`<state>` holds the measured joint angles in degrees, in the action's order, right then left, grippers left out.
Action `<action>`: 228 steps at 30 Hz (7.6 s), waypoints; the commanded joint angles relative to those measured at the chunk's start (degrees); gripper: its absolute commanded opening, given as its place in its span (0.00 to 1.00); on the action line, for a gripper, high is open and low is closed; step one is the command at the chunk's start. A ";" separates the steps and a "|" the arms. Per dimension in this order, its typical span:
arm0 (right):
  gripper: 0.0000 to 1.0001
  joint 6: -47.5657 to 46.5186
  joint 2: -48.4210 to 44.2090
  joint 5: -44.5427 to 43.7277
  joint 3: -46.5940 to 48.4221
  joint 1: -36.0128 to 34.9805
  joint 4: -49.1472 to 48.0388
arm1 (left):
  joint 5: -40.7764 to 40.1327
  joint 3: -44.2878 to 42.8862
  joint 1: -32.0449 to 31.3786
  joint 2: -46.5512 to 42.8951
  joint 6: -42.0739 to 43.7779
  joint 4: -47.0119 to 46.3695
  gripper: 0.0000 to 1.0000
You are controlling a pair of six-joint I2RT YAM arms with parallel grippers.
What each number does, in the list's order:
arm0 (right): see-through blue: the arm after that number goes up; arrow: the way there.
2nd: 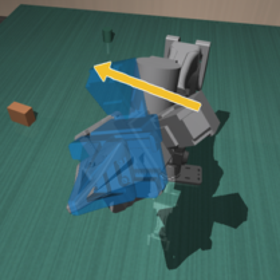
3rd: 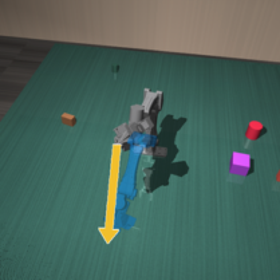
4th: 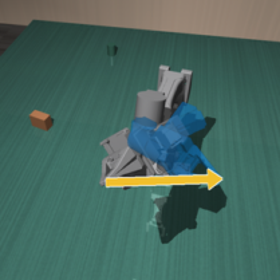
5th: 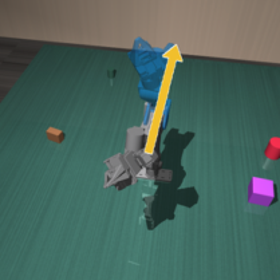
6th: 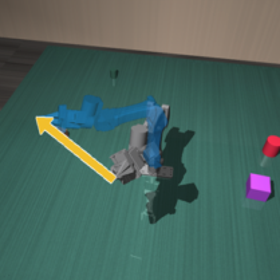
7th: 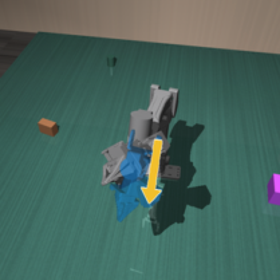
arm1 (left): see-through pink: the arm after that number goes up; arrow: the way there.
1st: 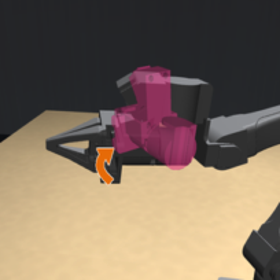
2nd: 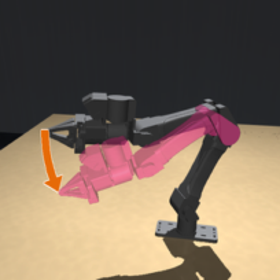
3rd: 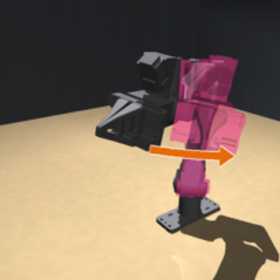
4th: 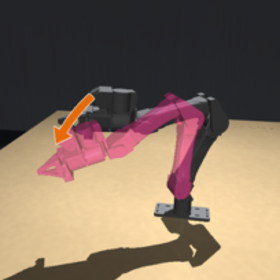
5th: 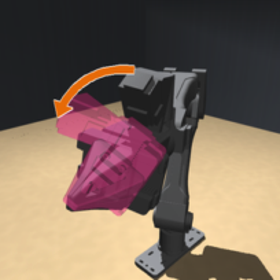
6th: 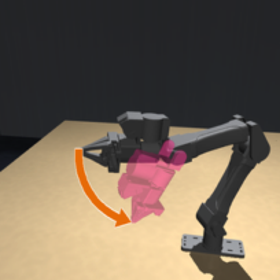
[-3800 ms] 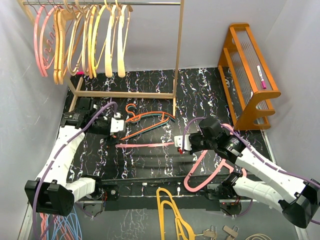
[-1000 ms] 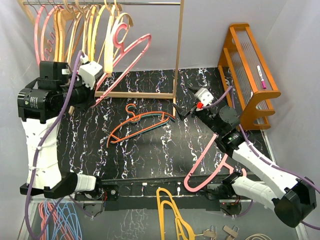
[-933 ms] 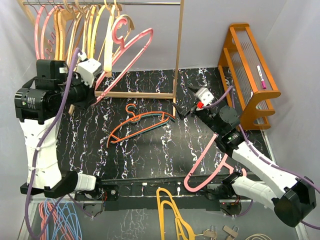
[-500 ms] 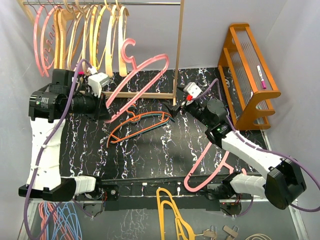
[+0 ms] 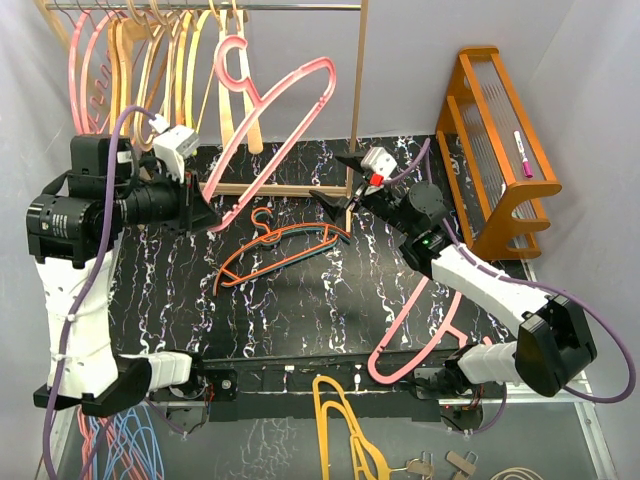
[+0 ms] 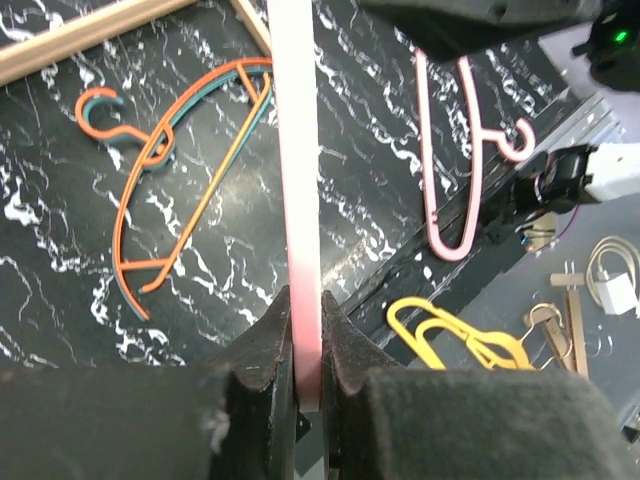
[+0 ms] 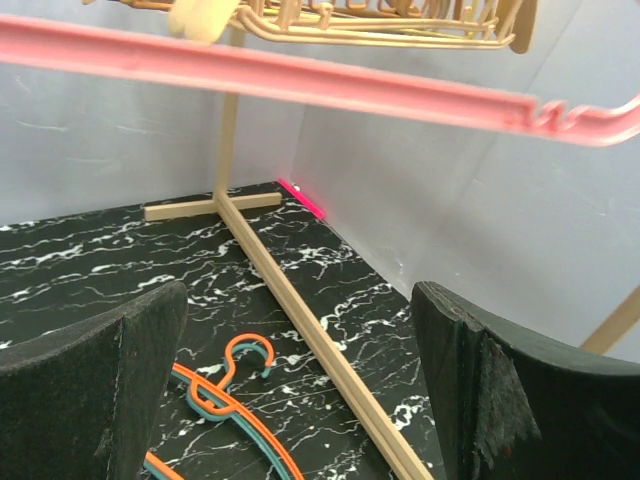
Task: Organize the hangers
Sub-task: Adjust the hanger at the center of the board, then place the hanger at the clothesline.
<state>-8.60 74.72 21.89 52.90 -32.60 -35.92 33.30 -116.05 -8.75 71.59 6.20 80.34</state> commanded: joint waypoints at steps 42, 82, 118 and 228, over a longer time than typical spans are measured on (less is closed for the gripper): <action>0.98 1.49 -9.97 1.23 -11.35 0.08 -1.96 | -47.09 -23.75 -0.03 20.58 3.99 -12.63 0.00; 0.98 2.60 -10.69 3.82 -13.60 0.26 -0.91 | -48.78 -29.63 -0.03 26.94 10.12 -10.55 0.00; 0.98 0.41 -3.51 0.21 -8.21 0.36 -6.33 | -50.22 -29.03 -0.04 29.74 12.19 -7.05 0.00; 0.98 -1.87 -9.50 11.39 -0.03 17.75 -6.23 | -7.98 31.01 2.16 -22.43 40.02 -4.32 0.00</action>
<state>-17.08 68.27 50.43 53.63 -16.32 -28.18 32.60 -82.52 -6.85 51.13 52.07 72.16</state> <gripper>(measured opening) 0.984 0.054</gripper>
